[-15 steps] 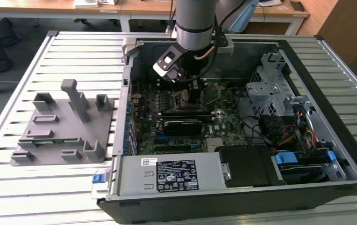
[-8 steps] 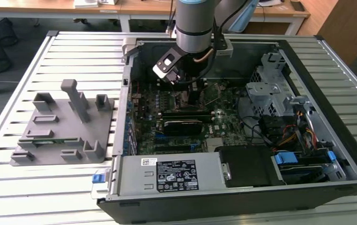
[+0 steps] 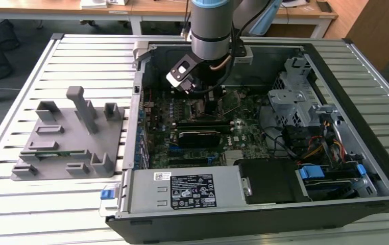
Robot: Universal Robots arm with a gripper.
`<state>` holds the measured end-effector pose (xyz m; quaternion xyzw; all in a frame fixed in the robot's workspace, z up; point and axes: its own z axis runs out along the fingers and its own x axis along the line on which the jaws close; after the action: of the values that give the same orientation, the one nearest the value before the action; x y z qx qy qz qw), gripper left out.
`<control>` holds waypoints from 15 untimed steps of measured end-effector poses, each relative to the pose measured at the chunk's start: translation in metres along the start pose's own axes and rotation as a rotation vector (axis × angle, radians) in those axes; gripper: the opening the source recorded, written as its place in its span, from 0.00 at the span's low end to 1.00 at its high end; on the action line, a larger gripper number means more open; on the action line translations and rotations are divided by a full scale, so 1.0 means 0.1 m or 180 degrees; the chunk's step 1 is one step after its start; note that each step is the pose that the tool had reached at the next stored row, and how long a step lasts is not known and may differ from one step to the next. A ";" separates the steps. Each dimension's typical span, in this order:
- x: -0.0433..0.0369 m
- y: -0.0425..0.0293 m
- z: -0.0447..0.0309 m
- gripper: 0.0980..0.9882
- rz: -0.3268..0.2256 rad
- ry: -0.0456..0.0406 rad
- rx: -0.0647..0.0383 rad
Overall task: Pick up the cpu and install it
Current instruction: 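Place the cpu into insertion slot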
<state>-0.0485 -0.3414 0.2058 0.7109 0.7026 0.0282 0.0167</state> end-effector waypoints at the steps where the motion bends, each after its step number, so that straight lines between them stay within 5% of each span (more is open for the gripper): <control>1: 0.000 -0.004 0.009 0.49 0.0000 0.0000 0.0000; 15: 0.000 -0.019 0.107 0.49 0.0002 0.0000 0.0000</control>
<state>-0.0497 -0.3412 0.1950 0.7110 0.7024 0.0282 0.0167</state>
